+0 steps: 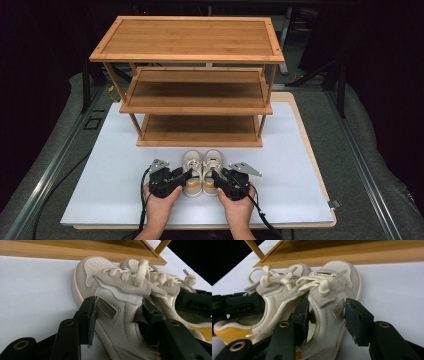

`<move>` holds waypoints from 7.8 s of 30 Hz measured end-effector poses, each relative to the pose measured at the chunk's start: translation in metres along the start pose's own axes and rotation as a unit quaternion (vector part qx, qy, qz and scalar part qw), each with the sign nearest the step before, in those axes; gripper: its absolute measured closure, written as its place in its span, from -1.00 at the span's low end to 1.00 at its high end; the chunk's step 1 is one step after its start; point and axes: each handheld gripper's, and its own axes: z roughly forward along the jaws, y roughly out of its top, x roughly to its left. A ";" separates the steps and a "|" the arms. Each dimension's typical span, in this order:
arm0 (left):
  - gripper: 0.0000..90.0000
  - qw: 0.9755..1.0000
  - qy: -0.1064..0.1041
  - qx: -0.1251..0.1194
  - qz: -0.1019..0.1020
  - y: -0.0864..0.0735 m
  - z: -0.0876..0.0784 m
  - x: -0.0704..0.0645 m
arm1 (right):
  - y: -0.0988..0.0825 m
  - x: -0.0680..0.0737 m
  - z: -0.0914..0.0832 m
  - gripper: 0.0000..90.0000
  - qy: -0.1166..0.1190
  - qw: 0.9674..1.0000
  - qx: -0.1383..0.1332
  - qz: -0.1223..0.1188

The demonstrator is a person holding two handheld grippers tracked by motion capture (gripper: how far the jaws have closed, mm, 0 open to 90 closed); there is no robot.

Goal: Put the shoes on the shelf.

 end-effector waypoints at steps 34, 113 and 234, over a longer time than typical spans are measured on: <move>0.33 1.000 0.008 -0.019 0.002 -0.002 0.002 -0.005 | -0.004 0.005 -0.005 0.44 -0.017 1.000 -0.008 0.010; 0.35 0.999 0.003 -0.044 0.012 0.069 -0.054 -0.023 | 0.067 0.046 -0.044 0.45 -0.005 0.999 -0.027 -0.025; 0.31 0.999 -0.004 -0.040 0.001 0.236 0.001 -0.005 | 0.233 0.027 0.008 0.39 -0.017 0.999 -0.032 -0.008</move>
